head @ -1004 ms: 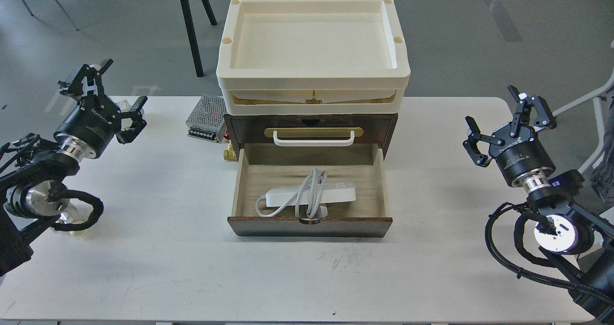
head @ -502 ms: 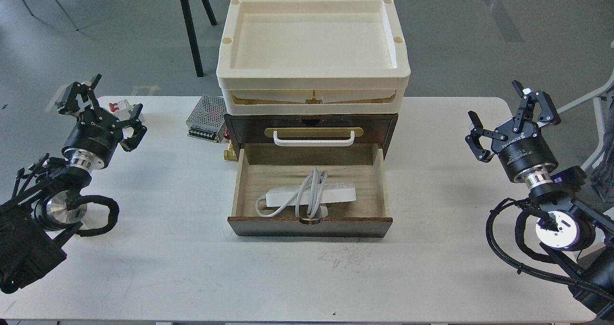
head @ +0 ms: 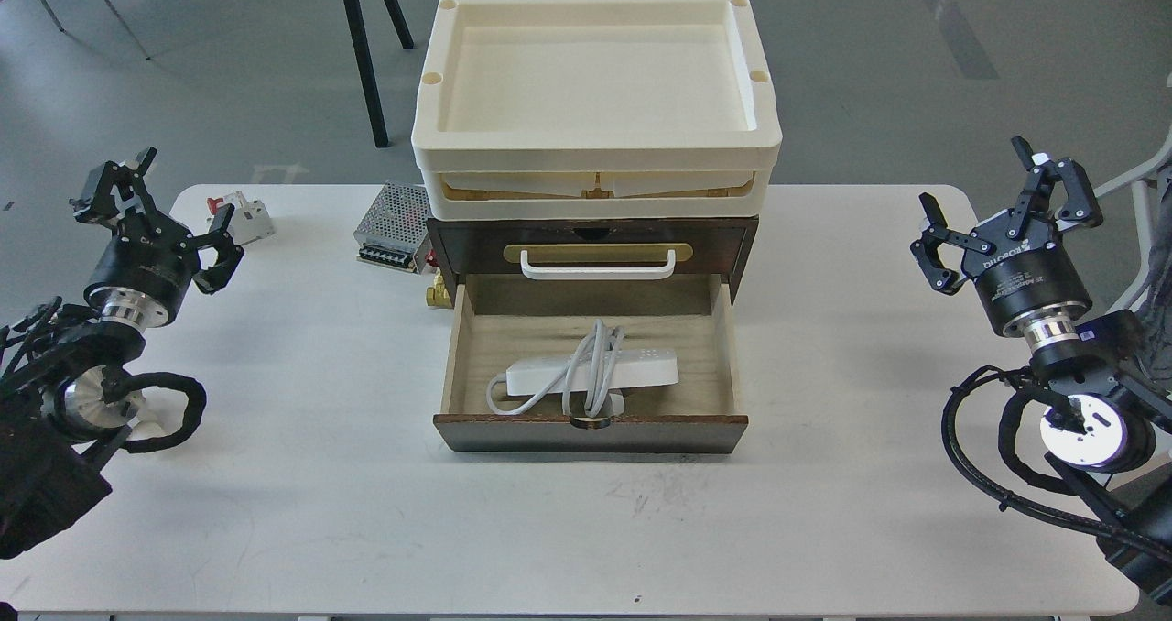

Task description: Put charging cable into cabinet

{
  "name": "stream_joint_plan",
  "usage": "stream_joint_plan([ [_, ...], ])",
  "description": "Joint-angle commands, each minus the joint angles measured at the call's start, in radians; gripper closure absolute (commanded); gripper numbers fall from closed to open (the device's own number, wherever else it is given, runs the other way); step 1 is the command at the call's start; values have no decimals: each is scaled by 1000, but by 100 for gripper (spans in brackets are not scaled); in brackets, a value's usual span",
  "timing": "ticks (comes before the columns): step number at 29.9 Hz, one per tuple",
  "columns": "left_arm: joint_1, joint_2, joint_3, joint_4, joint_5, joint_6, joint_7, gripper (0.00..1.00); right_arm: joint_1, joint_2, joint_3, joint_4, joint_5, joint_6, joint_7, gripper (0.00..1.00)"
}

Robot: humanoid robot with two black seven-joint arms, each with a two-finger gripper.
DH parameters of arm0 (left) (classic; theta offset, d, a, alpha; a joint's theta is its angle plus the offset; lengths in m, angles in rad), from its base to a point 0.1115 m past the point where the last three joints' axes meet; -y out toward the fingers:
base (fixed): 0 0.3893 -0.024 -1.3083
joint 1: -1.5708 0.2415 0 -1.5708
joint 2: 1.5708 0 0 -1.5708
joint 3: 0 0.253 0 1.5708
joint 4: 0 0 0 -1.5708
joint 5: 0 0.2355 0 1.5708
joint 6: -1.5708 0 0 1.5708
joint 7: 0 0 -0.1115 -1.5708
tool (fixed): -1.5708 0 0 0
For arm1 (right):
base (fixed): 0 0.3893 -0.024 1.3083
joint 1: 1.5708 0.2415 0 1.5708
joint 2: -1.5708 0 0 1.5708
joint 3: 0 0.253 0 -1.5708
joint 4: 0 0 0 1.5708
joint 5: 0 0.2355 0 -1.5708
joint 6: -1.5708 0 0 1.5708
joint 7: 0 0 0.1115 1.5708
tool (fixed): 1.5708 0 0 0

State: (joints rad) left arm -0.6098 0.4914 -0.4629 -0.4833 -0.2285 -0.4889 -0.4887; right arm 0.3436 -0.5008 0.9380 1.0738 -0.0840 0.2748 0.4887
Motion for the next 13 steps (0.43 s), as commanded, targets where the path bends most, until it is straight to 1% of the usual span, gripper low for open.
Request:
stream_joint_plan([
  [1,-4,-1,0,0,0,0,0,0,0,2,1,-3,-2,0,0,1],
  [5,-34,-1,7,0,0,0,0,0,0,4,-1,-3,-2,0,0,1],
  [13,-56,3,13,0,0,0,0,0,0,4,-5,-2,-2,1,0,1],
])
